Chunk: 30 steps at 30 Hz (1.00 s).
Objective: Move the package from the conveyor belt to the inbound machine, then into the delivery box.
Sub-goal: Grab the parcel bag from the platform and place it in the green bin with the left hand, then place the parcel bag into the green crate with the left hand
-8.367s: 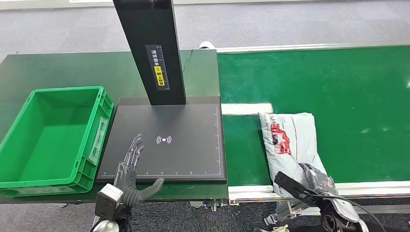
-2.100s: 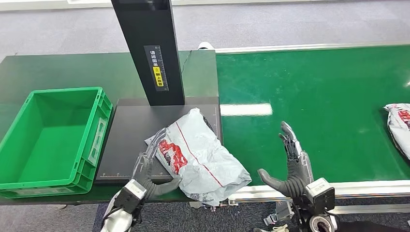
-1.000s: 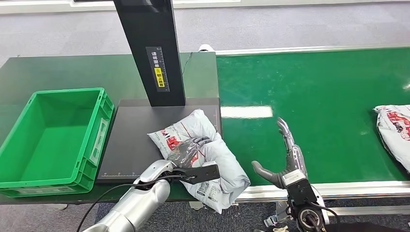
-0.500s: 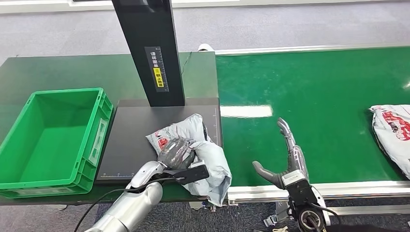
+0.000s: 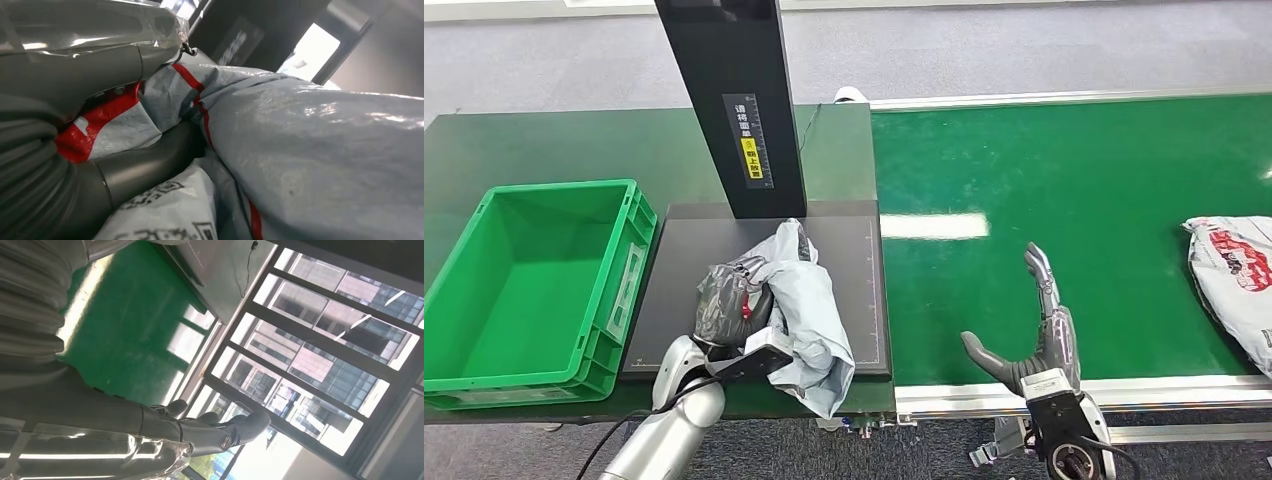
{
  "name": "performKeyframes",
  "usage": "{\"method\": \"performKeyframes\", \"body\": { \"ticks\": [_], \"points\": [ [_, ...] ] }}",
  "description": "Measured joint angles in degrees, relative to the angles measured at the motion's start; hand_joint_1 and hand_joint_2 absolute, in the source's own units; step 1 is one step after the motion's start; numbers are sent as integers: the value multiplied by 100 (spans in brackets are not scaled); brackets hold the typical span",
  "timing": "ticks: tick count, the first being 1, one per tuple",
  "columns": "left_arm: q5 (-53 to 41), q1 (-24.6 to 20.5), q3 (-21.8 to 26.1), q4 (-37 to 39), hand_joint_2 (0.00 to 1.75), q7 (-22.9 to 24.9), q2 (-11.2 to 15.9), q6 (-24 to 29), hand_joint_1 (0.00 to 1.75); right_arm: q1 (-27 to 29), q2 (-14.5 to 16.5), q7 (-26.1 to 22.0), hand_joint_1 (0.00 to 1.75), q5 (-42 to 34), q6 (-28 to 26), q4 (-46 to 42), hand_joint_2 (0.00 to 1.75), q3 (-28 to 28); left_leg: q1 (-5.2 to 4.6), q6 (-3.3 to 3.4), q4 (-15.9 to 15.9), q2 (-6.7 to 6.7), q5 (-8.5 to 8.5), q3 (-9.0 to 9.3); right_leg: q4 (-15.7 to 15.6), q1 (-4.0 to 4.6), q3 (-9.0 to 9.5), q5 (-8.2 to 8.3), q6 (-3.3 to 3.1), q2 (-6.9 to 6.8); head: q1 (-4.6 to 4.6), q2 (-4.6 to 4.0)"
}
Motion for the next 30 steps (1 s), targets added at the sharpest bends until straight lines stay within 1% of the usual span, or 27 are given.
{"method": "performKeyframes", "body": {
  "ticks": [5,8,10,14,17,19,21,26,30],
  "points": [
    [-260,192,95,-820,175,-131,155,671,175,20,7,52,0,155,-52,-132,175,61,0,0,0,0,0,-9,1,0,-7,0,0,0,1,0],
    [-664,279,207,-1280,175,-149,271,1031,175,-21,-4,73,0,167,-53,-147,175,102,0,0,0,0,0,-10,1,0,-8,0,0,0,1,0],
    [-1070,333,420,-1551,175,-270,303,1130,175,-52,-23,74,0,139,-58,-147,175,120,0,0,0,0,0,-10,1,0,-8,0,0,0,2,0],
    [-1722,371,1116,-1939,175,-527,249,1169,175,-98,-67,73,0,89,-68,-147,175,149,0,0,0,1,1,-8,1,0,-9,0,0,0,1,0],
    [-1985,299,1622,-2004,175,-353,255,1169,175,-116,-101,73,0,77,-73,-147,175,155,1,0,0,0,2,-8,1,1,-9,0,0,0,1,0],
    [-2161,154,2061,-1885,175,-119,306,1169,175,-119,-136,76,0,62,-82,-147,175,161,2,-1,-1,3,3,-8,2,3,-9,1,-1,1,2,0],
    [-2309,-27,2573,-1689,175,-5,370,1169,175,-118,-183,89,0,38,-92,-147,175,169,3,-2,-1,10,3,-6,3,4,-11,1,-2,5,1,0],
    [-2475,-367,3828,-1216,175,-33,461,1172,175,-130,-311,107,0,-31,-114,-141,175,225,3,-2,-1,5,5,-11,3,5,-15,1,-2,4,2,0],
    [-2387,-576,4690,-857,175,-47,545,1174,175,-151,-390,108,0,-72,-143,-120,175,273,2,-2,-1,8,4,-18,3,4,-21,1,-1,5,3,0]
  ]
}}
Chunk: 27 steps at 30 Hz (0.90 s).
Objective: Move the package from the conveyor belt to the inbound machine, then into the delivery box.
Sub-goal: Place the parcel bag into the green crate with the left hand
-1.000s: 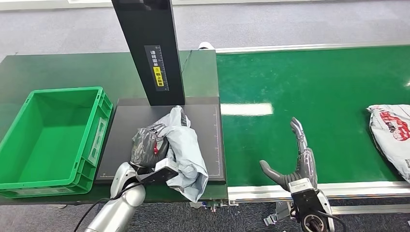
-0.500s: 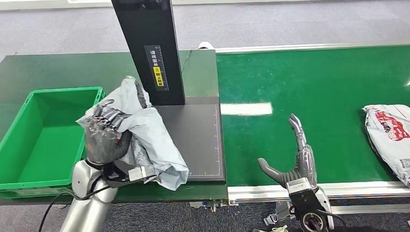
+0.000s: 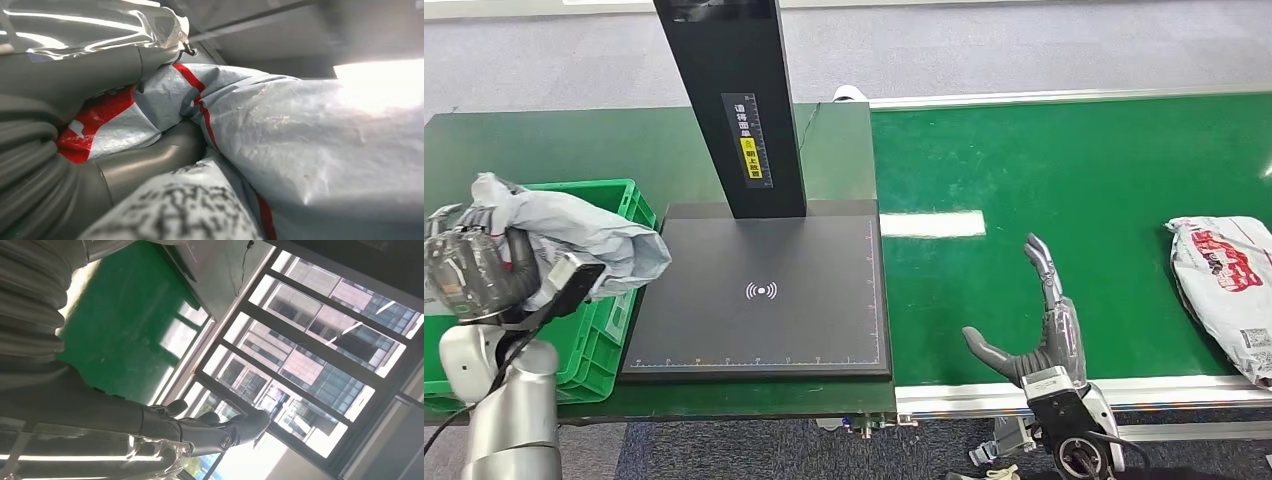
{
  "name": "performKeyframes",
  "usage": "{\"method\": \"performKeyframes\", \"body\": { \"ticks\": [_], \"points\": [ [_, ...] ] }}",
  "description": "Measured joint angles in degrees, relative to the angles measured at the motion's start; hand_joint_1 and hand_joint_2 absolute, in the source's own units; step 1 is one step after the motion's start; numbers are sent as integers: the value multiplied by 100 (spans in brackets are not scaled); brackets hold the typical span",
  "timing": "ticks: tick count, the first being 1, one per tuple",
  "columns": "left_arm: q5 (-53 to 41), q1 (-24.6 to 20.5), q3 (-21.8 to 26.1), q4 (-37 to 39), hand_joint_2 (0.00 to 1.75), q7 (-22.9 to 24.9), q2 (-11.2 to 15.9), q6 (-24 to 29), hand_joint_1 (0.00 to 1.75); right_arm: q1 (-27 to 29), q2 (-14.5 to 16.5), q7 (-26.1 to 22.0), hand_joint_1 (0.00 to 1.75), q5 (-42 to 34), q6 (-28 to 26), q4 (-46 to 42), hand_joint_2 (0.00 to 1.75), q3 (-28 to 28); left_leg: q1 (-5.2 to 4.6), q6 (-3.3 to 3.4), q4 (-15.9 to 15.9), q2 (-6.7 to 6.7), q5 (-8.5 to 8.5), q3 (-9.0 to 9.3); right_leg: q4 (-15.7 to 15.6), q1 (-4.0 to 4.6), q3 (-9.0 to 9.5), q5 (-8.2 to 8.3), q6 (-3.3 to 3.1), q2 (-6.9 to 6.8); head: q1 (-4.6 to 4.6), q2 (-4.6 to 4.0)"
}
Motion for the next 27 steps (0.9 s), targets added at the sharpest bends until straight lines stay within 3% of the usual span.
{"method": "performKeyframes", "body": {
  "ticks": [4,7,13,17,20,24,25,27],
  "points": [
    [249,-208,749,449,175,-1,196,-4,175,13,-27,0,0,-29,-76,10,175,35,1,0,0,-1,0,-2,0,1,-10,0,0,0,-3,0],
    [473,-312,887,896,175,166,329,-95,175,36,-28,17,0,-14,-129,10,175,45,1,0,0,-7,1,-3,-1,1,-11,-1,0,-5,-2,0],
    [726,-473,132,1859,175,1062,481,-935,175,-5,-77,99,0,-68,-62,10,175,61,-7,3,3,-10,3,-4,-1,-8,-2,1,2,-10,0,0],
    [1439,-664,-312,2361,175,923,551,-2139,174,-102,-150,143,0,-148,17,21,175,68,-10,11,3,-46,11,0,-3,-11,17,-2,3,-54,-5,0],
    [1660,-768,-581,2610,175,884,605,-2361,147,-210,-192,155,0,-180,67,62,175,79,-10,17,2,-79,22,4,-3,-11,37,-6,6,-91,-6,0],
    [1950,-804,-891,2748,175,761,645,-2279,16,-335,-219,155,0,-207,115,115,175,147,-14,19,1,-106,35,16,-4,-14,60,-6,8,-112,-5,0],
    [2022,-804,-943,2756,175,723,647,-2249,4,-352,-222,155,0,-212,121,120,175,167,-16,20,1,-108,37,17,-4,-17,64,-6,8,-115,-5,0],
    [2127,-788,-1035,2745,175,685,650,-2073,0,-368,-224,155,0,-219,125,122,175,209,-20,22,1,-111,40,19,-3,-21,67,-5,9,-117,-5,0]
  ]
}}
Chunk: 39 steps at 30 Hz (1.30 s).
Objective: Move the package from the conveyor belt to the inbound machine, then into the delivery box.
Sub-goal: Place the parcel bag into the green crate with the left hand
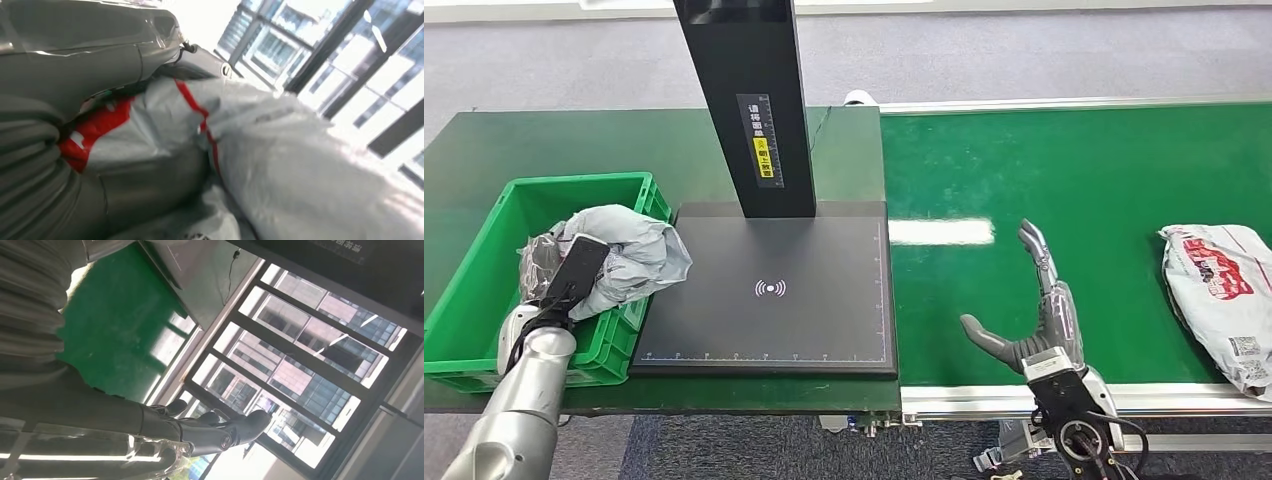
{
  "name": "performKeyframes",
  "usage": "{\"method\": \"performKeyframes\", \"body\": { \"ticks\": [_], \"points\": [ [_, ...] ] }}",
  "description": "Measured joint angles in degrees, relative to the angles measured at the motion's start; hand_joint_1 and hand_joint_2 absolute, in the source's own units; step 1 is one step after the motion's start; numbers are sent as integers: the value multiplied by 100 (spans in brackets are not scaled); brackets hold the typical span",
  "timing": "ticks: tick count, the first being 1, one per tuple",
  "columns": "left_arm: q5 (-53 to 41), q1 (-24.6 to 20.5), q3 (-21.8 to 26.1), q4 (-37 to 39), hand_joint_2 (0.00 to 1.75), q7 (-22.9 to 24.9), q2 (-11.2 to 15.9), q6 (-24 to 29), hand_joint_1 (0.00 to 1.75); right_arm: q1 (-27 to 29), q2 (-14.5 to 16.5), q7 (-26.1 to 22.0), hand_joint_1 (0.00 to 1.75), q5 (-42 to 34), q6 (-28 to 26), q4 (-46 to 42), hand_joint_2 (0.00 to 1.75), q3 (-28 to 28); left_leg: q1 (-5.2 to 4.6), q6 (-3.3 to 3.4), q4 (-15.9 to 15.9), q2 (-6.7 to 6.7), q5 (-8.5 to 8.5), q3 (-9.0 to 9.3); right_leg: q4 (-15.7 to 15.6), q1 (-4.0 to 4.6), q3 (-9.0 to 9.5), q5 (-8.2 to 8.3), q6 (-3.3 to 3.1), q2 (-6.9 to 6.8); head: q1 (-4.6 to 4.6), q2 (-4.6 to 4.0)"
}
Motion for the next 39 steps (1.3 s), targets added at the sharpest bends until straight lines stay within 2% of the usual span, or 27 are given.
{"method": "performKeyframes", "body": {
  "ticks": [6,9,13,17,20,24,30,32,33,34,36,37,39],
  "points": [
    [410,267,-269,-381,175,-382,-5,1450,0,1,0,-3,0,16,-55,2,175,98,-1,-2,0,5,2,-2,1,-1,-8,3,1,7,0,0],
    [38,500,-220,-812,175,-820,-76,1950,0,0,-1,-17,0,9,-81,25,175,137,-1,-4,0,22,-1,-7,1,-1,-21,4,1,26,1,0],
    [-1076,751,606,-1735,175,-1683,-496,2102,0,-6,2,-57,0,-25,-66,70,175,213,-1,-8,1,48,-7,-22,2,0,-43,5,0,45,2,0],
    [-1270,1057,1255,-2977,175,-1753,-917,2111,0,-9,2,-94,0,-31,-63,122,175,286,2,-14,1,75,-15,-27,2,2,-63,8,-2,77,0,0],
    [-1085,1257,1395,-3848,175,-1755,-1150,2111,0,-15,2,-115,0,-33,-66,165,175,340,5,-14,0,73,-16,-33,2,5,-67,7,-2,76,1,0],
    [-502,1533,1309,-4985,175,-1757,-1373,2110,0,-10,4,-146,0,-37,-75,203,175,380,6,-13,0,74,-17,-36,2,6,-70,7,-2,77,1,0],
    [151,1960,742,-6318,175,-1757,-1608,2105,0,6,53,-153,0,-6,-80,216,175,431,5,-13,1,74,-19,-35,0,5,-72,7,-2,76,0,0],
    [828,2139,318,-6513,175,-1757,-1629,2040,0,43,71,-121,0,30,-84,207,175,434,5,-13,1,74,-20,-32,-1,5,-74,7,-2,76,-1,0],
    [1517,2221,-48,-6524,175,-1757,-1578,1917,0,66,79,-98,0,46,-82,198,175,430,5,-14,2,73,-21,-31,-1,5,-74,7,-2,74,0,0],
    [2289,2289,-476,-6483,175,-1757,-1490,1703,0,87,83,-76,0,56,-63,185,175,421,6,-13,2,71,-21,-32,-1,5,-72,7,-2,71,-1,0],
    [3775,2401,-1396,-6368,175,-1758,-1304,910,0,115,89,-33,0,26,78,163,175,389,6,-13,2,70,-21,-34,-1,5,-66,7,-2,70,0,0],
    [4136,2449,-1772,-6316,175,-1758,-1237,451,0,127,90,-14,0,-24,199,157,175,367,5,-13,2,72,-21,-34,-1,5,-64,8,-2,71,0,0],
    [4200,2534,-2392,-6182,175,-1759,-1133,-428,0,157,92,19,0,-202,499,155,175,322,3,-12,2,76,-22,-33,-1,2,-65,8,-1,75,1,0]
  ]
}}
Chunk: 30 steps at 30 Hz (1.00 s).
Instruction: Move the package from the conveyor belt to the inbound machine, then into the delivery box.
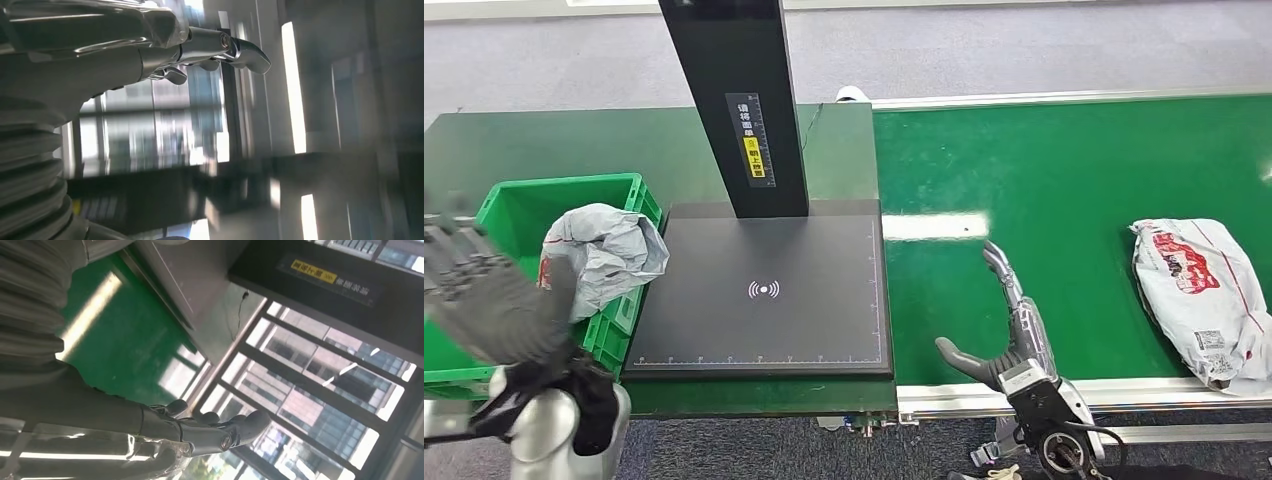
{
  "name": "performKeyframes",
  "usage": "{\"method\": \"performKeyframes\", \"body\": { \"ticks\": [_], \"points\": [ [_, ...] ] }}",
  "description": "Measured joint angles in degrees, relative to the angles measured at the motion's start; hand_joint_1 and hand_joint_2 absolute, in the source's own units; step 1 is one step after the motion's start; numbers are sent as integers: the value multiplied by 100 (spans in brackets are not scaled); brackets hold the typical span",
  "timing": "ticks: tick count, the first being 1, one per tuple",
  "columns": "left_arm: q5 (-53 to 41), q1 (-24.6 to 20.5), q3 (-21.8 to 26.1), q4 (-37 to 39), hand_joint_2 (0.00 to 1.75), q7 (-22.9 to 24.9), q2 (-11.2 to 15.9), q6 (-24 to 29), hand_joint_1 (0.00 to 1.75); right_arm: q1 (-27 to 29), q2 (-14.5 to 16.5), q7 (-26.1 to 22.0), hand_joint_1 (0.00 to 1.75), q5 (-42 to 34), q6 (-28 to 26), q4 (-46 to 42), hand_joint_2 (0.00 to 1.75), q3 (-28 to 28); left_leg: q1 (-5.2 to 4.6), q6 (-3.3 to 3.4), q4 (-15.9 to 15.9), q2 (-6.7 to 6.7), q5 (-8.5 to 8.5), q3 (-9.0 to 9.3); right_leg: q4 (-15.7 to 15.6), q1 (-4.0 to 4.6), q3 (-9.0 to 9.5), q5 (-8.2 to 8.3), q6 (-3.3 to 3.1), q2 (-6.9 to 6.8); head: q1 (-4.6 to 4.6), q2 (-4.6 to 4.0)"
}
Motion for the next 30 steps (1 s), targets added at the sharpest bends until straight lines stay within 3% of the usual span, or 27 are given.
{"method": "performKeyframes", "body": {
  "ticks": [4,7,15,21,30],
  "points": [
    [154,100,-880,477,175,14,129,-2230,0,60,0,5,0,-623,758,2,175,-77,-5,4,0,-4,-3,-2,0,-5,-5,-1,1,0,-1,0],
    [412,94,-1211,877,175,56,117,-3151,0,105,2,-9,0,-932,1082,2,175,-134,-4,3,0,1,-5,-3,0,-4,-10,-1,1,2,-2,0],
    [125,-168,-1459,1872,175,867,76,-2965,0,152,51,90,0,-1356,1649,2,175,-272,-3,4,-1,2,-4,-2,0,-3,-7,0,0,3,-1,0],
    [152,-280,-1413,2451,175,985,77,-2897,0,76,78,82,0,-1451,1784,51,175,-365,-3,4,0,0,-4,-3,1,-3,-8,0,0,3,-2,0],
    [113,-427,-1290,2722,175,1027,83,-2796,0,-55,135,82,0,-1253,1803,157,175,-392,-3,4,0,-1,-4,-4,1,-3,-7,0,0,3,-1,0]
  ]
}}
